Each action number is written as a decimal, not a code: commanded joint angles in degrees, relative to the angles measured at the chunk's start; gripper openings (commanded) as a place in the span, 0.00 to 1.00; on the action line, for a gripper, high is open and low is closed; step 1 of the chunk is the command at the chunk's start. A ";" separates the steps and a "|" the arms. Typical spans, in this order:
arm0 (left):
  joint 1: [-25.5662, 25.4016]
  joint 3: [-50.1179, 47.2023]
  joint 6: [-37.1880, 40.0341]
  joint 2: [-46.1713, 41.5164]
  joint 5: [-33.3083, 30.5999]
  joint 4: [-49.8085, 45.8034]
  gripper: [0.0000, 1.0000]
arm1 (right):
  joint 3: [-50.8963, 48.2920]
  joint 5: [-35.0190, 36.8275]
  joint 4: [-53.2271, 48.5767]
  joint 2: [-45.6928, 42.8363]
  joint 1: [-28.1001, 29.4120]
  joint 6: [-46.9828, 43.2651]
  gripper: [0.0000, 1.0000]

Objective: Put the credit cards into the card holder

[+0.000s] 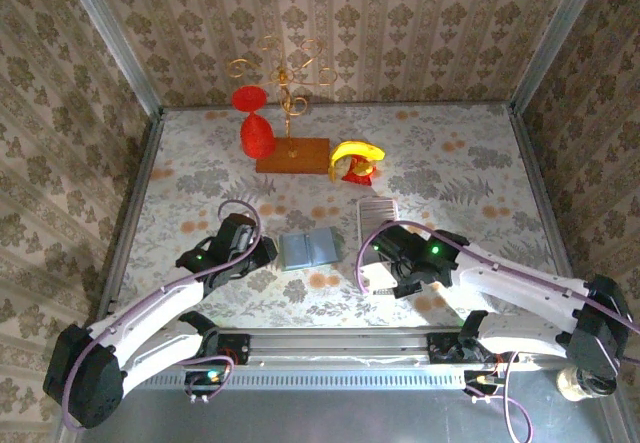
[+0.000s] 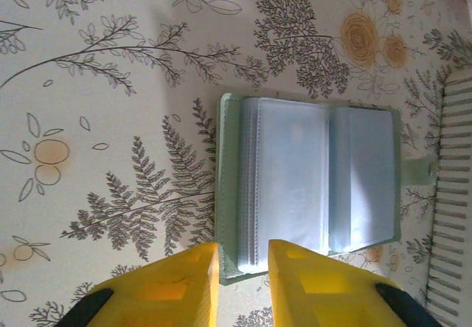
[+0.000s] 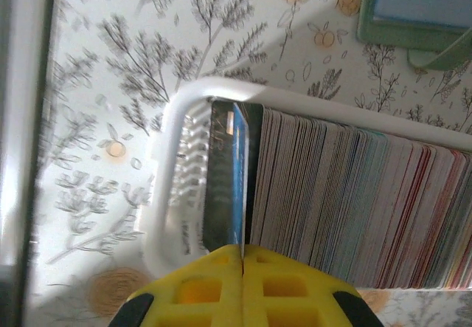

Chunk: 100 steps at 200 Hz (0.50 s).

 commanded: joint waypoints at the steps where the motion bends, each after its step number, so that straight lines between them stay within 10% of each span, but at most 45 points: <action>1: 1.08 1.26 1.72 0.02 -2.04 -3.52 0.25 | 4.88 -8.15 -7.37 -1.65 -0.04 5.92 0.00; 57: 3.70 1.31 3.06 -0.72 -0.42 -4.20 0.26 | 7.78 -11.63 -0.64 -4.80 -0.45 17.60 0.00; 100: 3.82 0.46 2.34 -1.71 0.73 -3.75 0.26 | 9.03 -14.42 20.09 1.19 -5.75 52.27 0.00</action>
